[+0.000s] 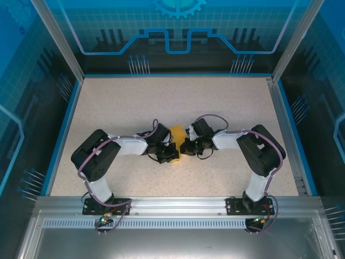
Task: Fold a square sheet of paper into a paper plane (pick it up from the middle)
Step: Third fold the triangle at the center of the table.
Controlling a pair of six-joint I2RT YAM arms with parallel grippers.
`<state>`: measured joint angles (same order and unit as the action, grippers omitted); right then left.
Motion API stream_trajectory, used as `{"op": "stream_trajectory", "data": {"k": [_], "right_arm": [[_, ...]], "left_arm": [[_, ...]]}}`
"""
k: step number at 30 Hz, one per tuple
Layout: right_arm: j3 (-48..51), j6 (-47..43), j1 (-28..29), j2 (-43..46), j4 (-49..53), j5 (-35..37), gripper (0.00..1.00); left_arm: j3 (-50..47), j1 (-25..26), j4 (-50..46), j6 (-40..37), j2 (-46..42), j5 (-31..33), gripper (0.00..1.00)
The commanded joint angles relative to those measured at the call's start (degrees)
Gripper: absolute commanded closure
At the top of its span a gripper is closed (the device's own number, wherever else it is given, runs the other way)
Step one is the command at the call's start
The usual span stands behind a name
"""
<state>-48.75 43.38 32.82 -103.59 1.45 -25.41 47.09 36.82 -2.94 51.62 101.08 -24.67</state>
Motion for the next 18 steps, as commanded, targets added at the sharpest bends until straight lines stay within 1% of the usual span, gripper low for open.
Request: {"op": "stream_trajectory", "data": {"k": [1, 7, 18], "right_arm": [[-3.2, -2.7, -4.2, -3.2, 1.2, 5.3, 0.95], [-6.4, -4.6, -7.0, -4.8, 3.7, 5.5, 0.94], [-12.9, -6.6, -10.5, -6.4, 9.1, 9.2, 0.94]], "left_arm": [[-1.2, 0.5, -10.1, -1.6, 2.7, 2.7, 1.00], [-1.1, 0.5, -10.8, -1.8, 3.6, 2.4, 1.00], [-0.1, 0.5, -11.4, -2.6, 3.7, 2.2, 1.00]]}}
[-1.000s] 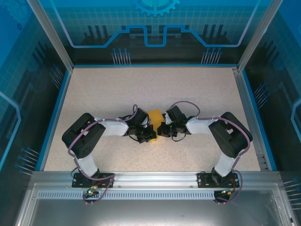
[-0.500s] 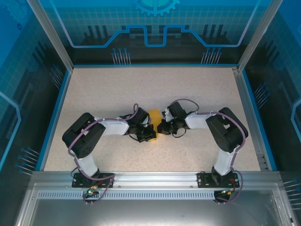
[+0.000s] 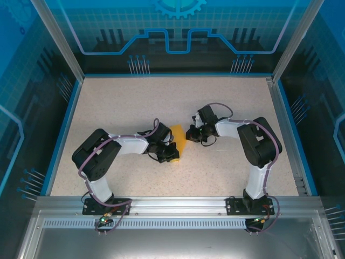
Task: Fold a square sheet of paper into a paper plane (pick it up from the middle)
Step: Third fold the triangle at the center of the table, then fourth fold the wing at the center of the table.
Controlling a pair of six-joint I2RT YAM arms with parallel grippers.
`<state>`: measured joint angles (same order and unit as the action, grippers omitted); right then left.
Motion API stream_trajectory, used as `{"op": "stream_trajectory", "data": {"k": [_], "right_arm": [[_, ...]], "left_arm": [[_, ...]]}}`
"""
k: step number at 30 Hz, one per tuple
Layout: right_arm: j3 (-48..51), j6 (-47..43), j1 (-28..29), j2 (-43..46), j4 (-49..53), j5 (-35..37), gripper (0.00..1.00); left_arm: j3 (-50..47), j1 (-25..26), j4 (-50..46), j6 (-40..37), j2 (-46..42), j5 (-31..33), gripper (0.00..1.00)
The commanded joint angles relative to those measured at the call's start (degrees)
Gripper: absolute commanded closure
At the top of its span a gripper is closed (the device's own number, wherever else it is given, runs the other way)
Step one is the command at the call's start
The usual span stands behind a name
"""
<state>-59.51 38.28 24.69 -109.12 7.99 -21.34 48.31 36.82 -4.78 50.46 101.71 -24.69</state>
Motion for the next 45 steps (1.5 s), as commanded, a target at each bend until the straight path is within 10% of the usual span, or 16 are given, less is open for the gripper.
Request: {"op": "stream_trajectory", "data": {"k": [1, 20, 45], "right_arm": [[-2.8, -1.6, -2.5, -0.5, 3.1, 5.4, 0.94], [8.8, 2.6, -2.5, 11.4, -2.3, -4.3, 0.55], [2.7, 0.4, 0.7, 1.6, -1.5, -10.8, 0.63]], "left_arm": [[-1.2, 0.5, -9.6, -1.7, 2.7, 2.0, 1.00], [10.7, 1.1, -9.9, -8.1, -1.9, 9.6, 0.87], [7.6, -0.7, -10.5, -3.8, 1.7, 17.2, 0.95]]}}
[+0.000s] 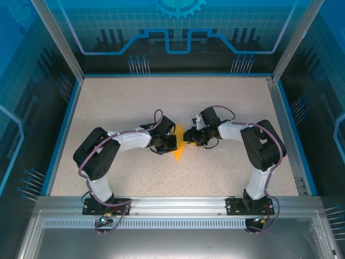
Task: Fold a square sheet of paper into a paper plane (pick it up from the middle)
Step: Fourth fold the wing at the center of the table.
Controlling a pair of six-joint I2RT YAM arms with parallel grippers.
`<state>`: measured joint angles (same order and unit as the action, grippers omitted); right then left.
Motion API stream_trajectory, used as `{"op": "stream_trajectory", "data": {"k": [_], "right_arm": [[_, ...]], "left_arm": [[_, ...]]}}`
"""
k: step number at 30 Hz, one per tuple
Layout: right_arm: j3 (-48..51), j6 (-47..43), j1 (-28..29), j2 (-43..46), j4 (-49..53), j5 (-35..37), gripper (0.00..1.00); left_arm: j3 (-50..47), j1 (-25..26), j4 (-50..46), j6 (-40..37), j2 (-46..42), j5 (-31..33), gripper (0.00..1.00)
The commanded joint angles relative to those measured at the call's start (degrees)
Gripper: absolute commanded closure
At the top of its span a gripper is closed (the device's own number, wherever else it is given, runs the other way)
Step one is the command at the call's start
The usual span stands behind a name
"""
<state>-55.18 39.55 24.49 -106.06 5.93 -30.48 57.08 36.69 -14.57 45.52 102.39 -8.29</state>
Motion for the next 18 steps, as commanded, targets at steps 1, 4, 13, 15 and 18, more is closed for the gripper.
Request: {"op": "stream_trajectory", "data": {"k": [1, 4, 13, 15, 18], "right_arm": [[-1.9, -0.9, 1.0, -1.8, 0.7, -1.7, 0.63], [-2.4, -1.0, 1.3, -2.4, 0.9, -2.2, 0.63], [-4.2, -3.2, 2.1, -3.9, 1.9, -5.8, 0.73], [-4.5, -3.6, 2.1, -4.5, 2.6, -5.9, 0.74], [-5.0, -4.3, 2.1, -5.0, 3.2, -6.2, 0.75]], "left_arm": [[-1.2, -0.6, -0.6, 1.2, 1.0, 0.8, 0.95], [-1.5, -0.6, -0.6, 1.2, 0.8, 0.8, 0.95], [-2.2, -1.1, -0.6, 1.3, 0.3, 0.6, 0.95], [-2.4, -1.3, -0.3, 1.4, 0.1, 0.3, 0.95], [-2.6, -1.5, -0.2, 1.5, -0.2, 0.1, 0.95]]}}
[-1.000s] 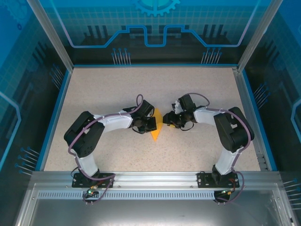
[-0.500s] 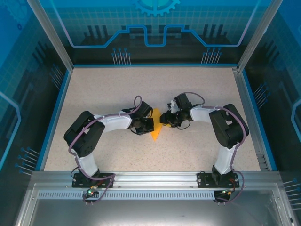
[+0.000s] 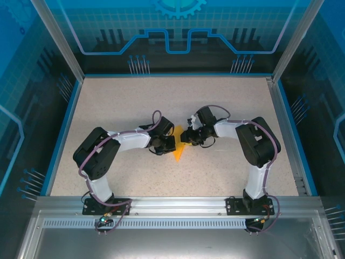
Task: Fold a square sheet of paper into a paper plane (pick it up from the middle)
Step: Fourth fold the wing at the center of the table.
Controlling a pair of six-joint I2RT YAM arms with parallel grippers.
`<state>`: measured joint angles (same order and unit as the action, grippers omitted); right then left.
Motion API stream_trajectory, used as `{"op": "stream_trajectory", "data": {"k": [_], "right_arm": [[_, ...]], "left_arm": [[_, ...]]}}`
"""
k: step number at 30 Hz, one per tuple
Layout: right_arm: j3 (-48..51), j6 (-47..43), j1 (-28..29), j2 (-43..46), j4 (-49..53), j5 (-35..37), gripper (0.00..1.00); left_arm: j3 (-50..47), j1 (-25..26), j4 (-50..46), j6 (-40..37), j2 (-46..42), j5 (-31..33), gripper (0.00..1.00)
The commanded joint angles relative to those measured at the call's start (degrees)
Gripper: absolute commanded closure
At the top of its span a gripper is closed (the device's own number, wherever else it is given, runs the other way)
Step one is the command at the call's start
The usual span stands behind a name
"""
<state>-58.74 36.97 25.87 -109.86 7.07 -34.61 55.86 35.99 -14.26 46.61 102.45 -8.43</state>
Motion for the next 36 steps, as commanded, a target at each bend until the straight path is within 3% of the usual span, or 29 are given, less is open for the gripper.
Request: {"op": "stream_trajectory", "data": {"k": [1, 7, 12, 25, 32, 36], "right_arm": [[-1.7, -1.9, 0.7, -1.4, 2.2, -2.4, 0.76], [-2.5, -1.4, 0.4, -1.8, 2.2, -1.8, 0.92], [0.2, 1.1, 0.3, 3.0, 1.0, 3.7, 0.97], [1.3, 6.3, 3.5, 24.8, 13.4, 27.6, 0.98], [-1.6, 14.9, 7.7, 26.7, 17.0, 36.1, 0.97], [-0.9, 23.1, 9.7, 23.5, 15.2, 38.9, 0.97]], "left_arm": [[-1.4, -0.8, -0.5, 0.4, -0.3, 0.2, 0.94], [-1.5, -1.3, -0.8, 0.1, -1.4, -0.4, 0.93], [-1.8, -2.4, -1.8, -0.5, -5.2, -0.7, 0.87], [-2.7, -7.5, -4.9, -6.1, -18.5, 1.6, 0.78], [-4.1, -8.0, -2.7, -9.0, -22.8, 1.3, 0.66], [-5.6, -8.0, 1.8, -12.1, -22.0, -3.0, 0.61]]}}
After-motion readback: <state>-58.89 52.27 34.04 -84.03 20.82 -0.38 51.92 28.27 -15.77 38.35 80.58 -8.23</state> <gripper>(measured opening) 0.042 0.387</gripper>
